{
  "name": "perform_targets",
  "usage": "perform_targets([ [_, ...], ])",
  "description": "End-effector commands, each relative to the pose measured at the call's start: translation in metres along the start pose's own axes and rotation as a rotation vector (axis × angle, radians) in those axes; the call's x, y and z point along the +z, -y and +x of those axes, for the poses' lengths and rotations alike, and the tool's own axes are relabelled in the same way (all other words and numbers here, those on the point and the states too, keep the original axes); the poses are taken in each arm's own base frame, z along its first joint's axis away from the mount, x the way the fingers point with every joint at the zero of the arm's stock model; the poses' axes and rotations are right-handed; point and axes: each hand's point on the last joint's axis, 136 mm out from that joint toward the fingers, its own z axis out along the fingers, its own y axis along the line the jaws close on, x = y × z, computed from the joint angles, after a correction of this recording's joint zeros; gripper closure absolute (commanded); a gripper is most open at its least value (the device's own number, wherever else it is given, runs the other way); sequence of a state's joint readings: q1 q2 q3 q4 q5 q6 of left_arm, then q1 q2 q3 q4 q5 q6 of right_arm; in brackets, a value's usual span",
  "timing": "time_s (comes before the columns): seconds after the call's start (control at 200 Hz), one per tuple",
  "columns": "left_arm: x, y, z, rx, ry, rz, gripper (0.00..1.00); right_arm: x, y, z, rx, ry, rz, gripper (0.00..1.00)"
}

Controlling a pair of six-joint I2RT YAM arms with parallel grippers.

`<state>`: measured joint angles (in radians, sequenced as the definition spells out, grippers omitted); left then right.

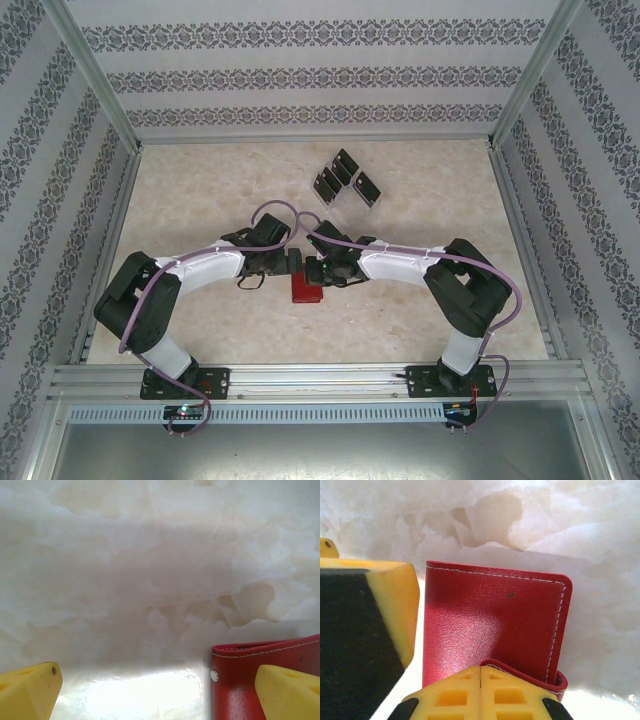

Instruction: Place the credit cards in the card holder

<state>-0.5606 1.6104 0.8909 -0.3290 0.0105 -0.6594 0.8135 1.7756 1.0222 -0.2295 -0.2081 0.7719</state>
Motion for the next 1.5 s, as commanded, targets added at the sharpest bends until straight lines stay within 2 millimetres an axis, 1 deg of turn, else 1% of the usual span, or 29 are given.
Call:
perform_targets([
  [0.0, -0.005, -0.002, -0.004, -0.015, 0.013, 0.007, 0.00, 0.006, 0.012, 0.012, 0.016, -0.040, 0.029, 1.00],
  [0.195, 0.007, 0.000, 0.004, -0.011, -0.013, 0.032, 0.00, 0.003, 0.010, 0.011, 0.014, -0.037, 0.019, 1.00],
  [0.49, 0.021, -0.008, 0.020, -0.017, -0.049, 0.020, 0.00, -0.011, -0.004, 0.003, 0.010, -0.007, -0.019, 1.00],
  [0.575, 0.022, -0.009, 0.022, -0.019, -0.053, 0.020, 0.00, -0.010, -0.004, 0.002, 0.008, -0.009, -0.017, 1.00],
  [0.694, 0.025, -0.010, 0.024, -0.023, -0.060, 0.021, 0.00, -0.003, -0.002, 0.003, 0.009, -0.022, -0.009, 1.00],
  [0.844, 0.025, -0.010, 0.026, -0.024, -0.063, 0.024, 0.00, 0.009, 0.008, 0.008, 0.018, -0.039, 0.017, 1.00],
  [1.064, 0.025, -0.011, 0.029, -0.031, -0.066, 0.025, 0.00, 0.027, 0.035, 0.022, 0.051, -0.074, 0.071, 1.00],
  [1.324, 0.026, -0.011, 0.032, -0.028, -0.075, 0.026, 0.00, 0.030, 0.059, 0.031, 0.087, -0.084, 0.121, 1.00],
  [1.499, 0.026, -0.012, 0.033, -0.033, -0.079, 0.025, 0.00, 0.029, 0.080, 0.043, 0.122, -0.107, 0.180, 1.00],
])
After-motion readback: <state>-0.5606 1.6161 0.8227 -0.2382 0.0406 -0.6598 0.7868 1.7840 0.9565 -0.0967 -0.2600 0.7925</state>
